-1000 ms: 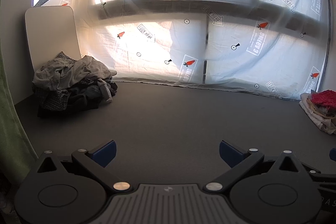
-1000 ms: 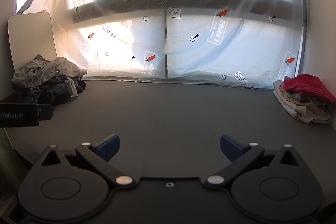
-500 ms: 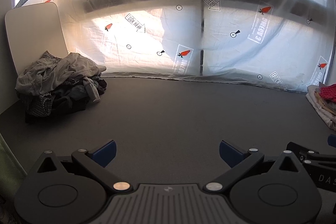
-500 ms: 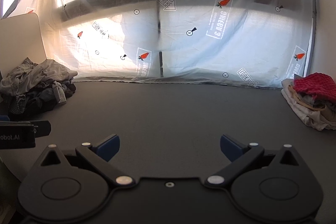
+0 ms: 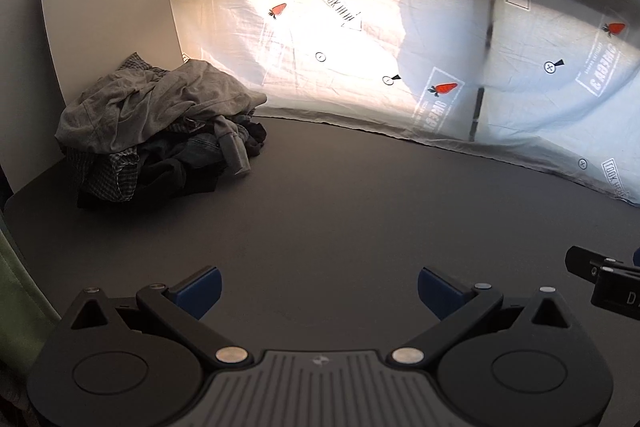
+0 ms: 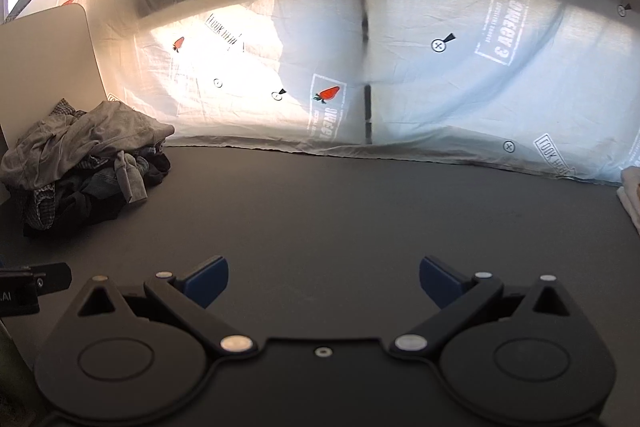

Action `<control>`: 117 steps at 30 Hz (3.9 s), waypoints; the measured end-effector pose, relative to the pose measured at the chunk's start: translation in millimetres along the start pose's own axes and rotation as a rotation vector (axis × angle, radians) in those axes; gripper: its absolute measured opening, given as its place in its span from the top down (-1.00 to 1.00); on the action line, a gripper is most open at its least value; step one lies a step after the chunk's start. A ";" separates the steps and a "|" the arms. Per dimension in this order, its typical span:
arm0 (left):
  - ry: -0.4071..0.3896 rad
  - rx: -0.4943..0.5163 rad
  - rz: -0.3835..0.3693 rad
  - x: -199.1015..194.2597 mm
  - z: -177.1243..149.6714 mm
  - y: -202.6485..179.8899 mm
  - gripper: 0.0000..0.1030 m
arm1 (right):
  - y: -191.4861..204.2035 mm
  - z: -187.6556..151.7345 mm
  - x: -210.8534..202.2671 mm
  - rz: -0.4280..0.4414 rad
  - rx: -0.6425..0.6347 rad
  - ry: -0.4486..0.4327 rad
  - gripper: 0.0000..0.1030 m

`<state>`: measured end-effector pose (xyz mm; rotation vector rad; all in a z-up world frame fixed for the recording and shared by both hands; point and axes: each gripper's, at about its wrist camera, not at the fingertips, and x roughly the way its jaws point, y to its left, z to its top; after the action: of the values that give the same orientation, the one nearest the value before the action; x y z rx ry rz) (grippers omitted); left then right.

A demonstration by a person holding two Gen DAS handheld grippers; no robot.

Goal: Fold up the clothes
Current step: 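Reach into the clothes pile and grasp the grey hoodie with the right gripper, then lift the grey hoodie out of the pile and drop it on the table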

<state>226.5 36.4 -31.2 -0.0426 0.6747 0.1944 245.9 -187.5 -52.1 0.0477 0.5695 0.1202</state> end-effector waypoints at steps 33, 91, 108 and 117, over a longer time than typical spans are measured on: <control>0.172 -0.342 0.162 346.7 142.6 363.4 -0.99 | 437.9 175.5 360.3 0.689 0.110 0.223 0.37; 0.102 -0.373 -0.065 190.1 120.1 269.9 -0.85 | 161.8 143.0 198.8 0.434 0.541 -0.169 0.93; 0.300 -0.234 -0.245 143.7 9.4 102.6 -0.64 | -60.0 -2.2 108.2 -0.209 0.319 0.133 0.24; 0.278 -0.192 -0.292 160.7 36.0 74.1 -0.62 | 30.7 -33.0 150.9 0.093 0.036 0.268 -0.40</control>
<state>357.1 139.3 -101.7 -0.3558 0.9152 -0.0303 351.1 -137.5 -158.2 0.0940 0.8378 0.2085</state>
